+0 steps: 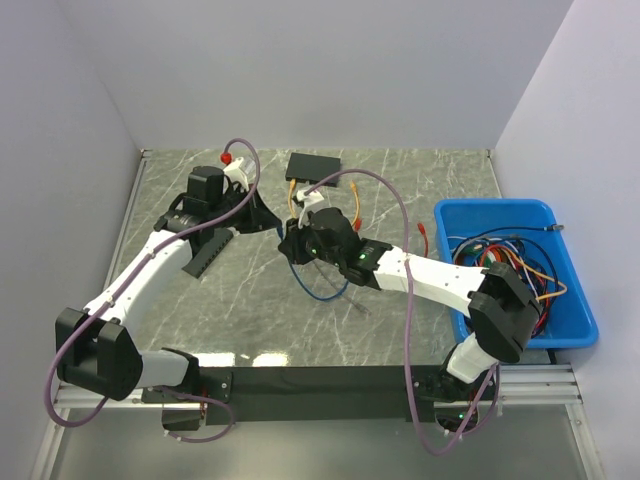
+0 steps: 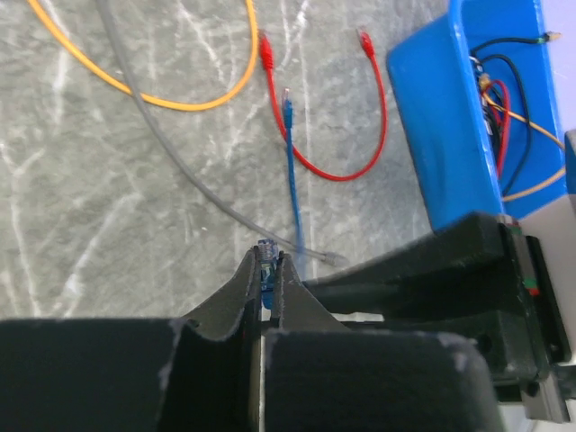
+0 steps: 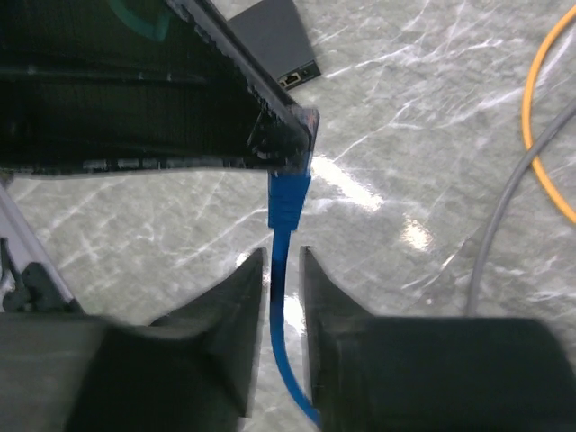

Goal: Insert the plug into the switch port

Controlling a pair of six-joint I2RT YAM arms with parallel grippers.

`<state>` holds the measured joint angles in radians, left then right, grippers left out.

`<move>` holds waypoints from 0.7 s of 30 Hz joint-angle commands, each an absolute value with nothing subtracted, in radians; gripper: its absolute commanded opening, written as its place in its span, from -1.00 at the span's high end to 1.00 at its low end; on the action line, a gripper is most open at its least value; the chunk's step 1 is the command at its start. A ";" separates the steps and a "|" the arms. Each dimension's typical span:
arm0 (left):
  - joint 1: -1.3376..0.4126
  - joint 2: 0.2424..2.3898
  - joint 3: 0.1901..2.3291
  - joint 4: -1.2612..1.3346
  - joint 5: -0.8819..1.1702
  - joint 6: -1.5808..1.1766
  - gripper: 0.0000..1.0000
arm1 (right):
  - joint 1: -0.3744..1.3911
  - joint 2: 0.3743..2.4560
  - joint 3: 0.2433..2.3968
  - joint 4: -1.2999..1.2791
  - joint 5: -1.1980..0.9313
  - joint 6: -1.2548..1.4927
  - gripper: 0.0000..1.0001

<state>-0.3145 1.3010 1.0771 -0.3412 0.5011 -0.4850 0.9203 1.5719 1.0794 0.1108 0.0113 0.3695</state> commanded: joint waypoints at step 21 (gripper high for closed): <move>-0.324 1.308 1.085 -0.318 0.535 -0.486 0.99 | 0.827 1.483 1.025 0.290 -0.067 0.442 0.28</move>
